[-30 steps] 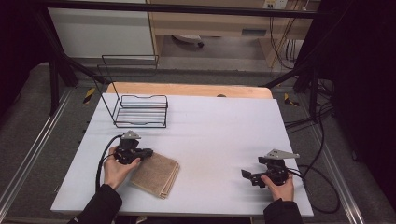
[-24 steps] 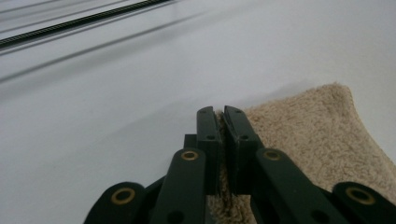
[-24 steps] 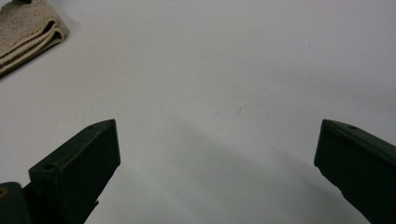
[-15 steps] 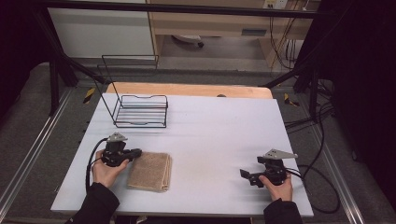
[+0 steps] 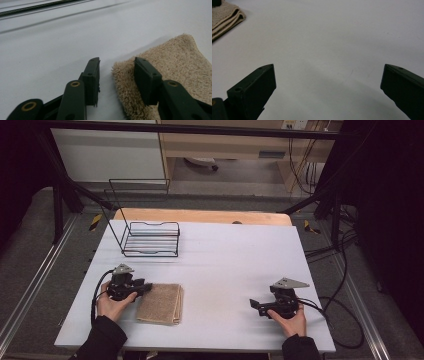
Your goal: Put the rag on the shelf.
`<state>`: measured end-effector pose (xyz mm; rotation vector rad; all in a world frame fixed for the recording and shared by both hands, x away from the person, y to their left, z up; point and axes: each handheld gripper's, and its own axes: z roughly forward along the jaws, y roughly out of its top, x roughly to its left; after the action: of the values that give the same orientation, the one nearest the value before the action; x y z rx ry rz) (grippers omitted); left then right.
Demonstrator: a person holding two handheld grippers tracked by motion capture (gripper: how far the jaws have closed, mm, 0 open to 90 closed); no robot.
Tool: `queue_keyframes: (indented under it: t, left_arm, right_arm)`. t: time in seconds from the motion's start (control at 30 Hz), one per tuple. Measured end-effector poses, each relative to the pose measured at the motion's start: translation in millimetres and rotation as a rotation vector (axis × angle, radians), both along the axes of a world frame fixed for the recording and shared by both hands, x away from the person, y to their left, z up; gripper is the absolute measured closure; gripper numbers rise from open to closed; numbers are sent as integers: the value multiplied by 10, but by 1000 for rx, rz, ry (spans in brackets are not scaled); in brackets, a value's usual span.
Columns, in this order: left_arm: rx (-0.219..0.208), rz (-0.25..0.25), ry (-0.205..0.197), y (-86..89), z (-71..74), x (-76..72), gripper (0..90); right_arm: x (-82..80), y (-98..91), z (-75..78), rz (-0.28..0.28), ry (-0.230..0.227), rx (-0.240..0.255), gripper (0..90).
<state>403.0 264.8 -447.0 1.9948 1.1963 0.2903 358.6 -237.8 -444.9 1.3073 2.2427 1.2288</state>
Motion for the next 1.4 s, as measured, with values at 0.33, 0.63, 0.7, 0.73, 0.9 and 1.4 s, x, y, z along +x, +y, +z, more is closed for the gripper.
queue_keyframes:
  t: [0.33,0.63,0.7,0.73,0.9,1.4]
  left_arm:
    - [-3,-42,40,-47,0,4,723]
    - [15,-44,51,-66,-1,18,816]
    - [16,-44,47,-70,-5,16,818]
    - [19,-48,42,-73,-9,12,818]
    - [25,-55,30,-73,-18,7,813]
    - [22,-67,24,-61,-29,9,806]
  right_arm:
    - [27,274,80,24,6,0,21]
    - [149,853,152,62,28,-17,28]
    - [193,998,175,72,31,-15,34]
    - [217,1071,191,80,28,-10,40]
    - [334,1461,274,114,31,19,77]
    - [582,2289,139,158,63,-28,271]
